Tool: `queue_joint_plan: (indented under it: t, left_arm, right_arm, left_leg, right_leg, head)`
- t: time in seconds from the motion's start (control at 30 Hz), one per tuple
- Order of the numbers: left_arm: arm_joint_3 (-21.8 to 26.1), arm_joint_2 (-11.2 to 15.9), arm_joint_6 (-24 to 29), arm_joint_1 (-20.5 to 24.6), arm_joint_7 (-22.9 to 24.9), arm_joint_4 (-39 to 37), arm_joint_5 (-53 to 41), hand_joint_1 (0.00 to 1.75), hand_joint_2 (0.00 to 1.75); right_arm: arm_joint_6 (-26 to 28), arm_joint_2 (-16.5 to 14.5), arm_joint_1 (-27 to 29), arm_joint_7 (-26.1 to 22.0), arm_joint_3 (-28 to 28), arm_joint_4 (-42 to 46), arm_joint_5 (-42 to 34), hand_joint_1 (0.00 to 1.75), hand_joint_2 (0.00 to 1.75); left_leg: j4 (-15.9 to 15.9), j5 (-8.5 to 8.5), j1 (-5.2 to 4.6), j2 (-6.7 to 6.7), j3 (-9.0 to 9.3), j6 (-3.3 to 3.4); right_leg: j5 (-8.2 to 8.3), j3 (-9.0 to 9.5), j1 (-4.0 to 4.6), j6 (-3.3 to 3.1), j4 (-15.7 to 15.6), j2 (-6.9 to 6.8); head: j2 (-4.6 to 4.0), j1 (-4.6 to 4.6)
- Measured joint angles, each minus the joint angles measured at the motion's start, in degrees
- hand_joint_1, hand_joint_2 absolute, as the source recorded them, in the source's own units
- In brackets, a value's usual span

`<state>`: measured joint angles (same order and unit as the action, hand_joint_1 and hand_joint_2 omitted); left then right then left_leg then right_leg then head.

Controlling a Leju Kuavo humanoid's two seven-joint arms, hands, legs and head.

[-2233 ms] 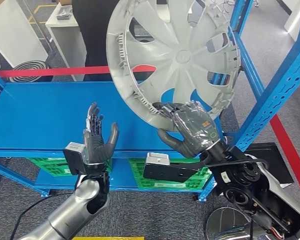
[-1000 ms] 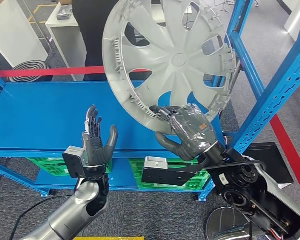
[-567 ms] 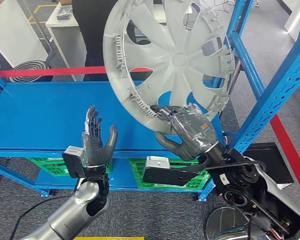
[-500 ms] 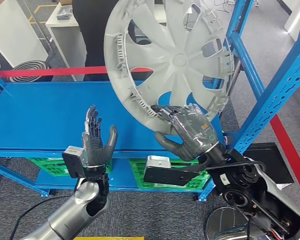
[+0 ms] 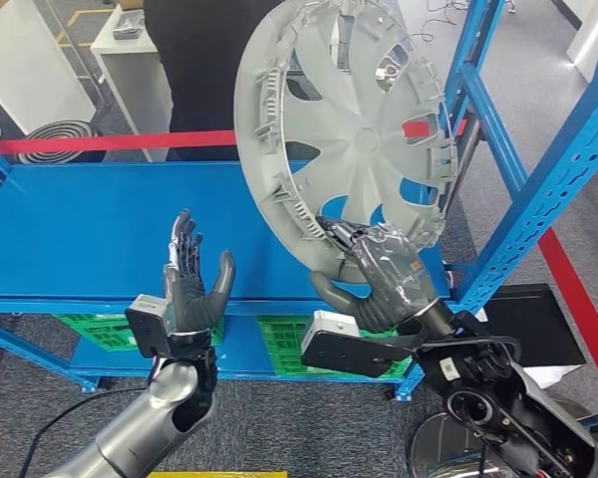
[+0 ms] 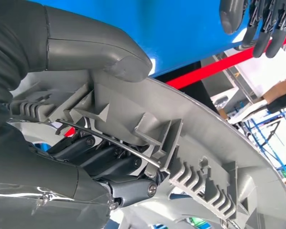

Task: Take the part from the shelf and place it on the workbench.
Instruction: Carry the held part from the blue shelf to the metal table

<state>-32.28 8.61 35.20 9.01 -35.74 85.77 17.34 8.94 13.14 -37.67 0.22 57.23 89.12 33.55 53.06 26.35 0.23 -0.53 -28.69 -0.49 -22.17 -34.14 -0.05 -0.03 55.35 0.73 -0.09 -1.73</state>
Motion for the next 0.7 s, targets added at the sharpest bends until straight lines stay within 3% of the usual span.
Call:
queue_joint_plan:
  t: [0.7]
  left_arm:
    - [0.00,0.04,0.08,-0.41,0.51,0.00,-0.61,0.00,1.75]
  right_arm:
    - [0.08,-0.02,1.41,-0.67,-0.17,-0.67,1.10,1.75,1.75]
  left_leg:
    - [0.53,0.16,-0.03,-0.02,-0.35,0.28]
  right_leg:
    - [0.12,-0.08,-0.10,0.25,-0.03,-0.01]
  head:
    - [0.00,-0.01]
